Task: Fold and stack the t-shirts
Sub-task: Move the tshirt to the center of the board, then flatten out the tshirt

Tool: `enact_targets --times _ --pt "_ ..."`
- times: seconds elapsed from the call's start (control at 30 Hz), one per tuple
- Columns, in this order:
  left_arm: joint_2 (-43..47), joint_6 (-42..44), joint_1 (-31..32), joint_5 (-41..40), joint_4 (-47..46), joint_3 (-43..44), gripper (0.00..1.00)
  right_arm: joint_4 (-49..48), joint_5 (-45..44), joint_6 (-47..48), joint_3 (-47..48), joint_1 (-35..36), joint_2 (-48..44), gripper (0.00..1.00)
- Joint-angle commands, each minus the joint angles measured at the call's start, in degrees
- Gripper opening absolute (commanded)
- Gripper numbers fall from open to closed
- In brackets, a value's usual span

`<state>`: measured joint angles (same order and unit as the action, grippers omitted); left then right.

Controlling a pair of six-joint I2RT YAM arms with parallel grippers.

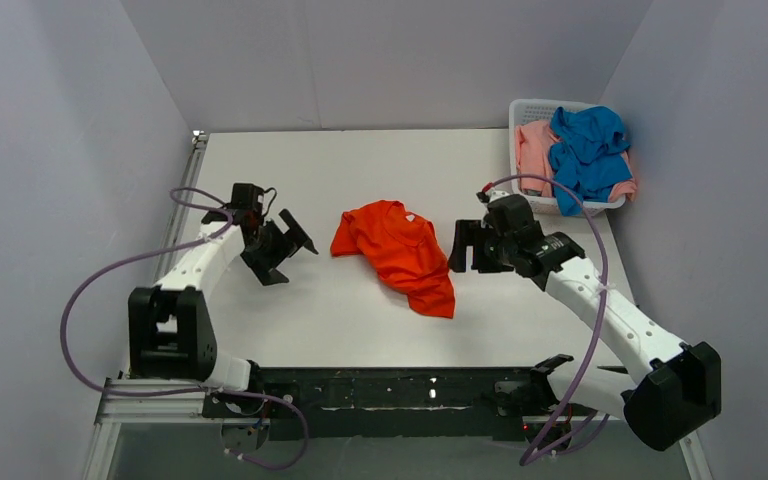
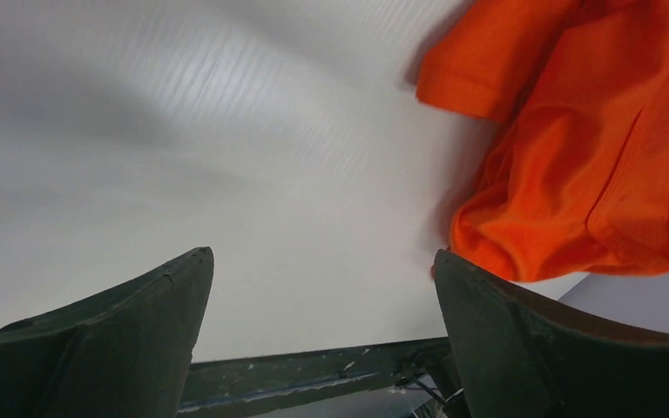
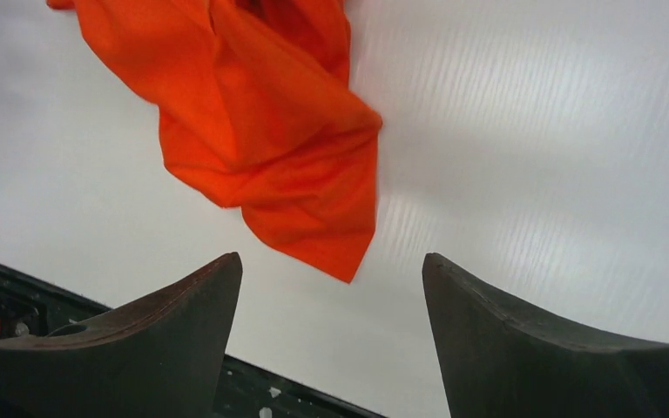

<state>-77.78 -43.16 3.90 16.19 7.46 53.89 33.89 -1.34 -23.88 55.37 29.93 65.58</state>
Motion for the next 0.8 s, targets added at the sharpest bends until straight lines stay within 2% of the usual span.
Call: enact_targets --times 0.0,0.1,0.3,0.5,0.57,0.6,0.67,0.73,0.77 --pt "-14.47 0.66 2.18 2.39 -1.85 8.87 1.00 -6.86 8.01 -3.92 -8.29 0.29 -2.91 0.83" --pt "-22.80 1.60 3.86 3.44 -3.07 14.14 1.00 -10.07 9.77 -6.06 -12.88 0.65 -3.98 0.82" --pt "-35.42 5.23 7.20 2.96 -0.49 23.47 0.75 -11.33 7.00 -5.76 -14.77 0.78 -0.61 0.80" --pt "-38.76 6.80 10.68 1.68 -0.91 24.35 0.68 -13.61 8.08 -6.67 -14.77 0.83 3.73 0.75" --pt "-39.87 7.48 11.89 1.39 -0.53 25.51 0.60 -13.93 8.47 -6.54 -15.18 0.83 4.44 0.74" --pt "-40.43 7.63 12.30 1.13 -0.14 26.21 0.53 -13.98 8.21 -6.43 -15.53 0.83 4.73 0.74" --pt "-41.98 7.77 13.09 0.12 0.67 27.46 0.33 -14.44 7.57 -6.49 -16.29 0.83 5.30 0.74" --pt "-43.03 7.77 13.62 -1.09 1.71 28.86 0.02 -15.58 8.33 -6.48 -17.00 0.83 5.90 0.73" --pt "-43.24 7.47 13.71 -1.84 2.46 29.22 0.00 -16.06 8.98 -6.53 -17.29 0.83 6.29 0.73"
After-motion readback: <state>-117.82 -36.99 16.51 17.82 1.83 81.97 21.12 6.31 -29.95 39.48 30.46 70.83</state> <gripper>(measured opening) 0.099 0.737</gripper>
